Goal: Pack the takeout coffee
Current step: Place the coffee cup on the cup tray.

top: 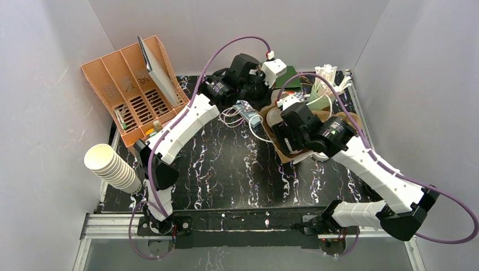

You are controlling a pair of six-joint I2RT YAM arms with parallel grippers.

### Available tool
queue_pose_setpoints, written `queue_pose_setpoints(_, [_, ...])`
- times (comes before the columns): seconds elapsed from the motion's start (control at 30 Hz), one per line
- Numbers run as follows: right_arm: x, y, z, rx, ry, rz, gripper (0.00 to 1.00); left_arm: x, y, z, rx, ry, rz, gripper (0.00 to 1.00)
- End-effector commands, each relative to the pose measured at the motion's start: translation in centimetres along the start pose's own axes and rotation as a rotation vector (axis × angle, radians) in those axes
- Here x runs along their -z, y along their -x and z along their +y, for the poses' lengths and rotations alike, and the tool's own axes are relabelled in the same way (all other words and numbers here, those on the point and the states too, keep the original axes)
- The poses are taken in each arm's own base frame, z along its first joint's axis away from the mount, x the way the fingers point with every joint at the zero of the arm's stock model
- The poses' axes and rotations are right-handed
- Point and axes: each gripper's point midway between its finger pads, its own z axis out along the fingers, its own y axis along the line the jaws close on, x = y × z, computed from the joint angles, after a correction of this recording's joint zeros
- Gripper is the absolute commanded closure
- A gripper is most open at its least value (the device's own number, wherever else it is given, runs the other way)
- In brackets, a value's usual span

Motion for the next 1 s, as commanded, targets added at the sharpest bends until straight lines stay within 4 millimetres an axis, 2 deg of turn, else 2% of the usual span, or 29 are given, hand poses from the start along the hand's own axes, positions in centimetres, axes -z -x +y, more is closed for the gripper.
queue_pose_setpoints(0.0, [-1.4, 1.0, 0.0, 0.016, -0.029, -0.045, 0.67, 3.7, 3.1, -1.4, 0.005, -0.028, -0.109, 1.00])
queue_pose_setpoints(0.23, [-2.7, -0.8, 1.4, -0.009, 0.022, -0.003, 0.68, 4.9, 3.4, -0.2, 0.010, 0.057, -0.141, 1.00])
queue_pose_setpoints(0.33, [-3.4, -1.3, 1.8, -0.022, 0.038, -0.027, 0.68, 5.3, 2.9, -0.1, -0.020, 0.094, -0.129, 1.00])
queue_pose_setpoints(0.53, [-5.4, -0.6, 1.8, -0.014, 0.010, -0.121, 0.66, 5.0, 0.6, -1.2, -0.080, 0.121, -0.067, 1.00])
queue_pose_setpoints(0.67, [-6.1, -0.2, 1.6, -0.007, -0.005, -0.179, 0.64, 4.9, -0.1, -2.1, -0.117, 0.133, -0.050, 1.00])
queue_pose_setpoints(0.8, [-6.5, -0.2, 1.8, 0.015, 0.005, -0.214, 0.63, 5.2, -0.6, -1.4, -0.127, 0.192, -0.049, 1.00])
queue_pose_setpoints(0.97, [-6.1, -0.3, 2.9, 0.045, 0.074, -0.174, 0.64, 4.5, -1.1, -1.2, -0.101, 0.200, -0.051, 1.00])
